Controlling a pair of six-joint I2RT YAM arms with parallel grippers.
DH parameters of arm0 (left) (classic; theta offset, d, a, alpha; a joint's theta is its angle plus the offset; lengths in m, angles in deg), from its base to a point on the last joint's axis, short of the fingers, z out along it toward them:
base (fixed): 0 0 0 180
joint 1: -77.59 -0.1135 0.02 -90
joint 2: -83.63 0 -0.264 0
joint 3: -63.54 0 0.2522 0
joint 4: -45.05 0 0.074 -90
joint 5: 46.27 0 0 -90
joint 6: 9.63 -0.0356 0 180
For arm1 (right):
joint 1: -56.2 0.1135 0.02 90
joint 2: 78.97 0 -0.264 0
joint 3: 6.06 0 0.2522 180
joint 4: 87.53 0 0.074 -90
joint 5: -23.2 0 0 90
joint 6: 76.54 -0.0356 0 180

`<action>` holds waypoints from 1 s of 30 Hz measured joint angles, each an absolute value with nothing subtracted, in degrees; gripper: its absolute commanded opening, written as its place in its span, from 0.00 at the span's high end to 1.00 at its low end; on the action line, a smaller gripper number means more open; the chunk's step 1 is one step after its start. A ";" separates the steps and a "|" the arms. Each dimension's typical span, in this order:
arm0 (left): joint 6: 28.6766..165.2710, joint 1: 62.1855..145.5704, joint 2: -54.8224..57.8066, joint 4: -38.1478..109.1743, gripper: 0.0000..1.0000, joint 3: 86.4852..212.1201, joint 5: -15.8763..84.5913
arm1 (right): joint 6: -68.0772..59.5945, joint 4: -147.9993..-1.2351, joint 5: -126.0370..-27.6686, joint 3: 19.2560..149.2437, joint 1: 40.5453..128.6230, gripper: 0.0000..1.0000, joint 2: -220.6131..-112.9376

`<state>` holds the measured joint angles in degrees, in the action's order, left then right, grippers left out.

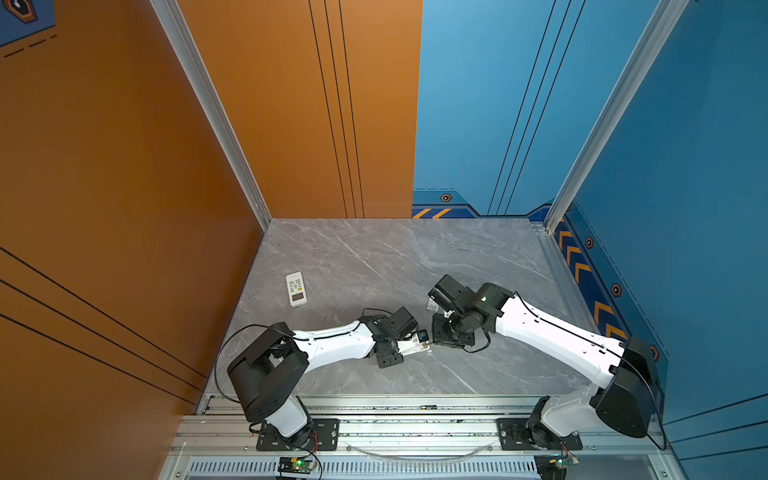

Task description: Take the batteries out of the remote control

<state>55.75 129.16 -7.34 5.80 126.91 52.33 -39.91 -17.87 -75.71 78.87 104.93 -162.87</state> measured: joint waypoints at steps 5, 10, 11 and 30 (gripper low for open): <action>55.75 129.20 -7.34 5.80 1.00 126.91 52.37 | -39.91 -17.87 -75.88 77.89 104.93 1.00 -162.87; 55.75 129.20 -7.34 5.80 1.00 126.91 52.42 | -39.91 -17.96 -75.90 77.69 104.89 1.00 -162.78; 55.72 129.20 -7.34 5.80 1.00 126.91 52.44 | -39.91 -18.00 -75.90 77.67 104.89 1.00 -162.76; 55.94 130.32 -7.34 5.25 1.00 127.41 53.38 | -42.72 -16.25 -65.41 81.50 113.32 1.00 -168.10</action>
